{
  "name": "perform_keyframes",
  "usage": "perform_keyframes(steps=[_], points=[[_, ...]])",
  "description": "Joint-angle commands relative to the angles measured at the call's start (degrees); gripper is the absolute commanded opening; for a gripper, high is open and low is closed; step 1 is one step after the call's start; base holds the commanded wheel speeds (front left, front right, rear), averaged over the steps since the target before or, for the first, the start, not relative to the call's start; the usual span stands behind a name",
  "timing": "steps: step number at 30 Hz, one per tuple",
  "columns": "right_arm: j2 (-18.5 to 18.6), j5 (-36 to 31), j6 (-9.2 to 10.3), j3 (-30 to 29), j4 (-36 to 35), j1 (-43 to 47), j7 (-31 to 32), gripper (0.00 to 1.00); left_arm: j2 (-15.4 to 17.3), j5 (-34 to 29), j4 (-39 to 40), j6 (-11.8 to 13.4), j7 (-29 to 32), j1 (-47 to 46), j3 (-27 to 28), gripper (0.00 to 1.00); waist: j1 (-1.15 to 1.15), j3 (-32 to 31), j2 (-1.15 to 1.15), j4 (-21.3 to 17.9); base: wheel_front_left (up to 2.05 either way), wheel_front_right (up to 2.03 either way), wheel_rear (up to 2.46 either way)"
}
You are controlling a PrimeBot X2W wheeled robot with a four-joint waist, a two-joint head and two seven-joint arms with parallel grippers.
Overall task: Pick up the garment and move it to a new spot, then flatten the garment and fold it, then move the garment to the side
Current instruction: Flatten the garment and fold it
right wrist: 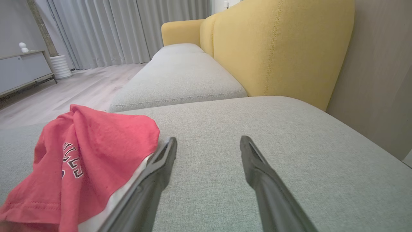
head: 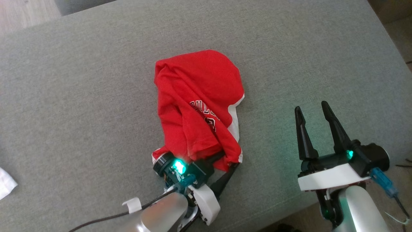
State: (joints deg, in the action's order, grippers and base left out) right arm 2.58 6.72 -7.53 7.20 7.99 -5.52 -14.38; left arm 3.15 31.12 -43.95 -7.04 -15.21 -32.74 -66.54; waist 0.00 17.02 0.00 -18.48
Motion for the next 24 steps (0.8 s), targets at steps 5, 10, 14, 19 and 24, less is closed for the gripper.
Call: perform_keyframes(steps=[5, 10, 14, 19, 24], points=[[0.3, 0.82, 0.04, 1.13, -1.43, -1.49, -0.62, 1.0, -0.2, 4.69, 0.33, -0.43, 0.32, -0.34, 0.36, 0.0, 0.0, -0.32, 0.0, -0.12, 0.0, 0.0, 0.0], [0.3, 0.74, 0.04, -0.17, -0.99, -0.4, -0.62, 1.0, 0.21, 11.72, 10.27, -0.44, 0.24, 0.74, 5.08, 0.0, 0.0, -2.11, 0.0, 1.36, 0.0, 0.0, 0.0], [0.3, 0.57, 0.04, -0.94, -0.3, 0.9, -0.62, 1.0, 4.89, 18.88, 25.05, -0.44, 0.23, 3.77, 9.69, 0.0, 0.0, -5.16, 0.0, 3.65, 0.0, 0.0, 0.0], [0.3, 0.13, 0.04, -1.18, 0.5, 2.02, -0.62, 1.0, 10.36, 23.38, 36.93, -0.44, 0.22, 5.97, 12.88, 0.0, 0.0, -8.51, 0.0, 6.05, 0.0, 0.0, 0.0], [0.3, -0.09, 0.04, -1.08, 1.34, 2.91, -0.62, 1.0, 13.26, 27.21, 46.84, -0.13, 0.37, 8.07, 15.87, 0.0, 0.0, -12.0, 0.0, 7.48, 0.0, 0.0, 0.0]])
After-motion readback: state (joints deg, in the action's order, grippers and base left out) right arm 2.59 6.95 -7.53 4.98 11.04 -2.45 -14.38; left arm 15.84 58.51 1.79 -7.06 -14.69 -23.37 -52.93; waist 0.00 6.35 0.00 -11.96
